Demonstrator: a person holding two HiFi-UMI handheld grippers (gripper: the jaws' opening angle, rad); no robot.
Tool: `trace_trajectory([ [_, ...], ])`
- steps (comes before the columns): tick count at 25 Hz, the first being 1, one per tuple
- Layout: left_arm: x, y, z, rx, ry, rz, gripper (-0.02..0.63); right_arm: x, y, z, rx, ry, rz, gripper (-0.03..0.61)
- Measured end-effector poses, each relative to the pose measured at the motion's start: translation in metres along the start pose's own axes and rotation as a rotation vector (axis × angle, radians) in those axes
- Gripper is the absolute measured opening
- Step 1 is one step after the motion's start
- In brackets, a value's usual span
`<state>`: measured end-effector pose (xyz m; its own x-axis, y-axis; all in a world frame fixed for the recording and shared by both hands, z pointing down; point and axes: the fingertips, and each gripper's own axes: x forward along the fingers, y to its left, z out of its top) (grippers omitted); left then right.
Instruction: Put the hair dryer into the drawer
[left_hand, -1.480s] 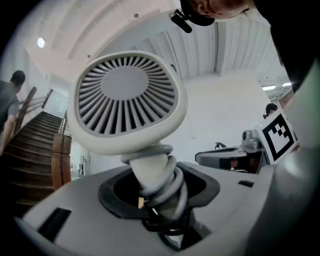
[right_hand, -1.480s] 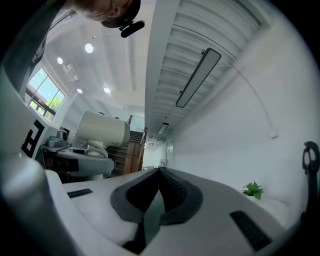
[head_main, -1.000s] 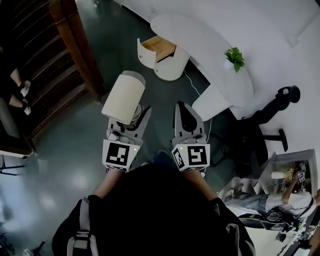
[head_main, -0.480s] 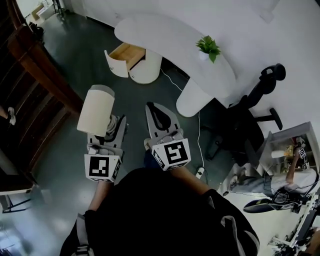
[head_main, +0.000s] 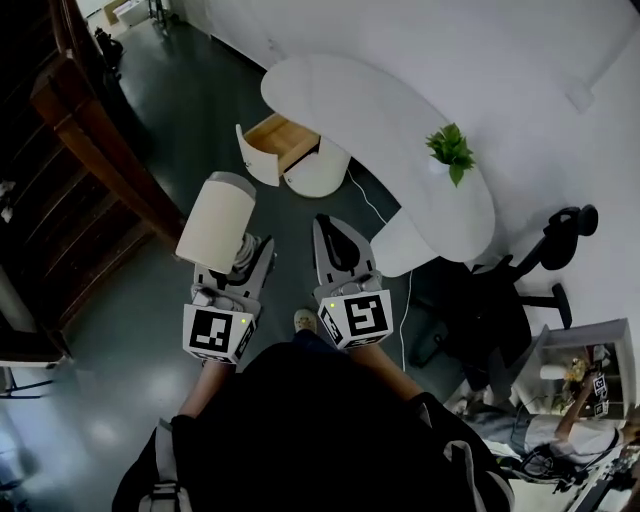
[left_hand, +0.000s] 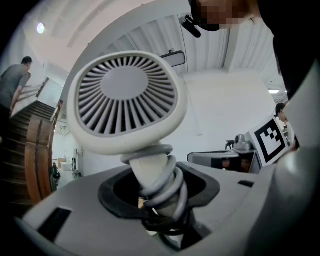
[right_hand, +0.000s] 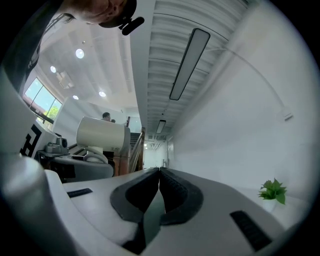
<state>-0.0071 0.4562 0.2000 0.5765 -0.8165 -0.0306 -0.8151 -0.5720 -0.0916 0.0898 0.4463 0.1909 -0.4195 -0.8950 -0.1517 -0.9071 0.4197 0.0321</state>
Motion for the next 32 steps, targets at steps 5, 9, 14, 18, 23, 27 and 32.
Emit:
trace_trajectory([
  [5,0.038,0.016,-0.010,-0.017,0.043,0.052,0.206,0.039,-0.028,-0.012,0.012,0.007,0.045,0.023],
  [9,0.068,0.025,-0.012,-0.026,0.045,0.093,0.206,0.064,-0.054,-0.016,0.019,0.007,0.078,0.023],
  [14,0.084,0.034,-0.010,-0.005,0.006,0.128,0.206,0.080,-0.065,-0.024,0.032,0.000,0.104,0.023],
  [18,0.093,0.038,-0.011,-0.046,0.000,0.129,0.206,0.083,-0.070,-0.027,0.034,0.005,0.107,0.023],
  [23,0.106,0.050,-0.013,-0.036,-0.015,0.122,0.206,0.093,-0.079,-0.034,0.028,0.021,0.093,0.023],
  [27,0.123,0.066,-0.018,-0.054,-0.006,0.121,0.206,0.109,-0.082,-0.043,0.039,0.024,0.083,0.023],
  [32,0.154,0.094,-0.026,-0.028,-0.010,0.085,0.206,0.143,-0.091,-0.058,0.020,0.033,0.070,0.023],
])
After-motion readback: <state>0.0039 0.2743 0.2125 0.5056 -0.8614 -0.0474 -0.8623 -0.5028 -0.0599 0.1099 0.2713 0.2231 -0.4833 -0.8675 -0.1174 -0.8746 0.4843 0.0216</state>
